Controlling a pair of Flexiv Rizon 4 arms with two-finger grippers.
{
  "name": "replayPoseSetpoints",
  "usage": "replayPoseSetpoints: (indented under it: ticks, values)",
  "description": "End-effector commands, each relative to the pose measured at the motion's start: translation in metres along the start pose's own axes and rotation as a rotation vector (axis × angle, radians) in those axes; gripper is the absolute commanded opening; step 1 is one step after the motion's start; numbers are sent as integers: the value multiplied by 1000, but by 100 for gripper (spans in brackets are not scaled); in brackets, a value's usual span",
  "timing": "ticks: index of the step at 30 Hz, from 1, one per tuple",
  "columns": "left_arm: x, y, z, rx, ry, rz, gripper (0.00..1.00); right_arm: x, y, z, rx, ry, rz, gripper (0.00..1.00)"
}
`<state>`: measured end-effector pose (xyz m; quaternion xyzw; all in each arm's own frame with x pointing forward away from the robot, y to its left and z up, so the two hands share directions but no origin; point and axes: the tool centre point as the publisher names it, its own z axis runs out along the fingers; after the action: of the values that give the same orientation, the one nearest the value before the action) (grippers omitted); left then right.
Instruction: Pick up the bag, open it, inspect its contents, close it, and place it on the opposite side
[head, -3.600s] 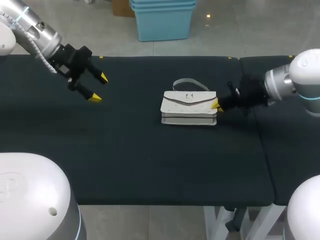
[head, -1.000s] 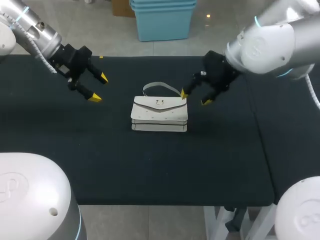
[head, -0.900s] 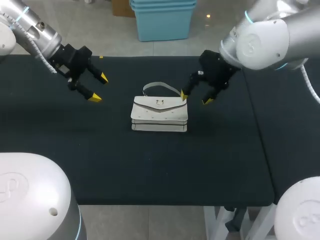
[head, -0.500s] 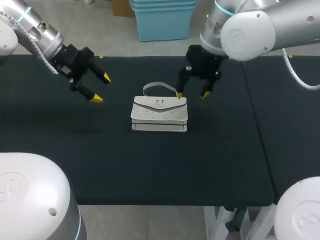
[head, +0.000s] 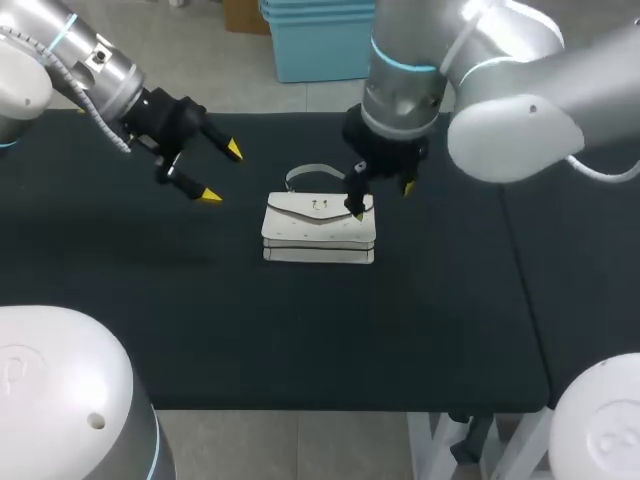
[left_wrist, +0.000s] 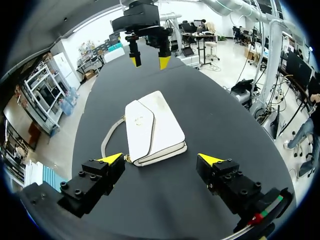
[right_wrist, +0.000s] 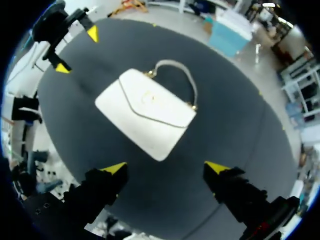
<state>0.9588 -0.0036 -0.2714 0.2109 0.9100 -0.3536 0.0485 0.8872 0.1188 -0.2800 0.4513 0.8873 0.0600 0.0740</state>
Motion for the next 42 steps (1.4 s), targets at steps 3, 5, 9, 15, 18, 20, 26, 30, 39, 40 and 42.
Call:
replayPoseSetpoints:
  ticks: [3,5,9,15,18,20,26,30,39,40,42]
  values:
    - [-4,-3,17,-15,16,18,100,7,-9,10,-149,-436,-95,100]
    - [-5,-3,20,-20,21,19,100,7,-9,10,-149,-436,-95,100]
    - [-7,-2,27,-19,-3,29,100,7,-9,10,-149,-436,-95,100]
    - [-7,-1,41,-11,-67,61,100,24,-7,23,-289,-523,-304,100]
    - [-9,0,44,3,-69,78,100,30,-9,35,-341,-554,-402,100]
    - [-10,-1,46,9,-66,95,100,33,-10,42,-364,-570,-464,100]
    - [-17,-7,52,27,-62,126,100,36,-10,54,-416,-615,-563,100]
    - [-21,-8,58,27,-51,137,100,37,-9,57,-447,-636,-600,100]
    - [-29,-11,70,44,0,149,100,38,3,72,-452,-695,-700,86]
    - [-30,-11,71,44,1,149,100,38,5,75,-449,-699,-722,81]
    - [-33,-13,73,46,4,150,100,38,10,80,-437,-707,-749,66]
